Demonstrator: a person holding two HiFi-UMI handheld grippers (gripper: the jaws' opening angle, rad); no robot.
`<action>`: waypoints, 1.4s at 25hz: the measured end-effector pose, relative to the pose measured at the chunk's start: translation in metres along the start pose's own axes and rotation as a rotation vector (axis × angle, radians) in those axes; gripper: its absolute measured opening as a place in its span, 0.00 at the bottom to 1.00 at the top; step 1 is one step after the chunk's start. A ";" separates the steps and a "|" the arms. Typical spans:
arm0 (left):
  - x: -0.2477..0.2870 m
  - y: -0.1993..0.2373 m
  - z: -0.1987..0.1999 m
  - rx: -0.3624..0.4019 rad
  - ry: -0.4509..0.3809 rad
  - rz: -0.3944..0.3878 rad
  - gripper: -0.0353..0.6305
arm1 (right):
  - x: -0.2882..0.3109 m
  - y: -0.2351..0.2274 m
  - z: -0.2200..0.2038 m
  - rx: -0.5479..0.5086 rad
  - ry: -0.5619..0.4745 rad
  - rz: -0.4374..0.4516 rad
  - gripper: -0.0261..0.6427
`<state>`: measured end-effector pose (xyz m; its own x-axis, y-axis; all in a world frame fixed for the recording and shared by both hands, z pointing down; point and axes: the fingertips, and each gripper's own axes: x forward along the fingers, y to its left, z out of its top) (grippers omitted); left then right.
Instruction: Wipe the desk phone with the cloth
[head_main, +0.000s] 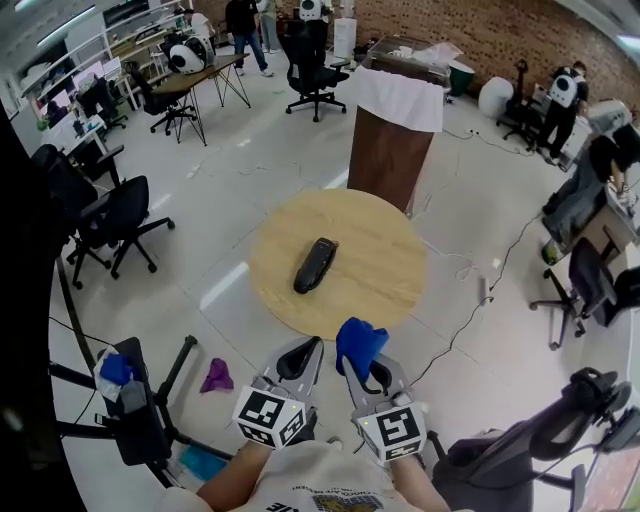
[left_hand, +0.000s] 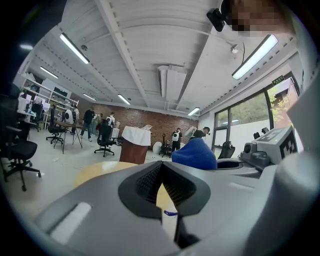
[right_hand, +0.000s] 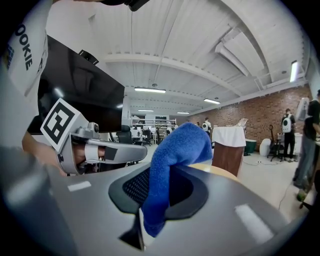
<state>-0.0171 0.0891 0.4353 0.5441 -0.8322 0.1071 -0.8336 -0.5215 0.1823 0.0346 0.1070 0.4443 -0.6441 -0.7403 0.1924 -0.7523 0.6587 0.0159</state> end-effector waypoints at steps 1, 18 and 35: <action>0.005 0.004 0.000 -0.002 0.002 -0.005 0.05 | 0.007 -0.003 0.001 -0.002 -0.002 -0.001 0.13; 0.083 0.076 0.010 -0.024 0.035 -0.088 0.05 | 0.100 -0.052 0.009 0.012 0.030 -0.072 0.13; 0.116 0.137 0.023 -0.032 0.029 -0.127 0.05 | 0.154 -0.065 0.033 -0.007 0.047 -0.148 0.13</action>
<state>-0.0701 -0.0827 0.4505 0.6482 -0.7535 0.1096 -0.7543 -0.6158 0.2275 -0.0201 -0.0549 0.4410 -0.5192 -0.8222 0.2332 -0.8372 0.5441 0.0544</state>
